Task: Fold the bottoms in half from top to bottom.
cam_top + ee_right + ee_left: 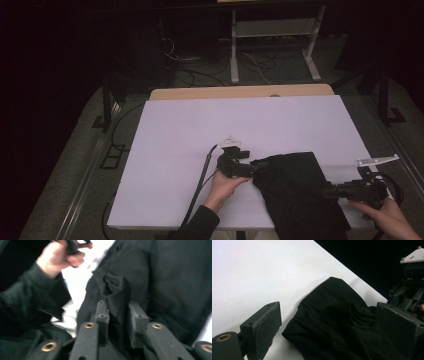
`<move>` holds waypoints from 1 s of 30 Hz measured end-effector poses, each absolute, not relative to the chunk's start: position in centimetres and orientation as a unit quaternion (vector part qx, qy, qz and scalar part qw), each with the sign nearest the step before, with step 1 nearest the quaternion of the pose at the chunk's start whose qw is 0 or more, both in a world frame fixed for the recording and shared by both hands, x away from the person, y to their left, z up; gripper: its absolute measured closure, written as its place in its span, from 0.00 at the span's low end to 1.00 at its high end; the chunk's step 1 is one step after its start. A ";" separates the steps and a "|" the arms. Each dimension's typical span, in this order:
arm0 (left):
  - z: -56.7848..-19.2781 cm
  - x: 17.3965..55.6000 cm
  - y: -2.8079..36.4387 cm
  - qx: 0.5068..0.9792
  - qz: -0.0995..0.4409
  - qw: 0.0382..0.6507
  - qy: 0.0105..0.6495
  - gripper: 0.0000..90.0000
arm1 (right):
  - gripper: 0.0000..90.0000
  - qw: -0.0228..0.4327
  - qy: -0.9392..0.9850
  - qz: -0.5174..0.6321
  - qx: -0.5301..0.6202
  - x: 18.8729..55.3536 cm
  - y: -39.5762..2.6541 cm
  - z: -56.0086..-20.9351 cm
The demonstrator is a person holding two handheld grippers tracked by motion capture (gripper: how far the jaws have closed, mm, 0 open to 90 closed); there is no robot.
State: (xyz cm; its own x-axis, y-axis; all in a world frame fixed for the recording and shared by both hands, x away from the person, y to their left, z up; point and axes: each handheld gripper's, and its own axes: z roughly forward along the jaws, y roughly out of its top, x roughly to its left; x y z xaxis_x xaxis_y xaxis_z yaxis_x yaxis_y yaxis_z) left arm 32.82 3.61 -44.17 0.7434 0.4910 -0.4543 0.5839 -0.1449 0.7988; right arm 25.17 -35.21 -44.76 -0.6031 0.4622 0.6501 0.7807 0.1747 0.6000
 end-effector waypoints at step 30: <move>-43.3 33.0 4.8 0.753 -0.029 0.548 0.363 0.02 | 0.27 0.070 -0.807 -0.449 -0.378 29.8 -29.3 -40.1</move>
State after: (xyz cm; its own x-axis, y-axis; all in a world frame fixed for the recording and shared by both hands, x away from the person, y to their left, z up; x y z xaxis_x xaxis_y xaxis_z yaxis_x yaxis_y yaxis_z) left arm 32.97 4.77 -43.31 0.7354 0.5142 -0.4413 0.5783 -0.1368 0.8043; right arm 29.81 -29.35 -40.09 -0.7049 0.5470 0.4516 0.6722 0.3119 0.6715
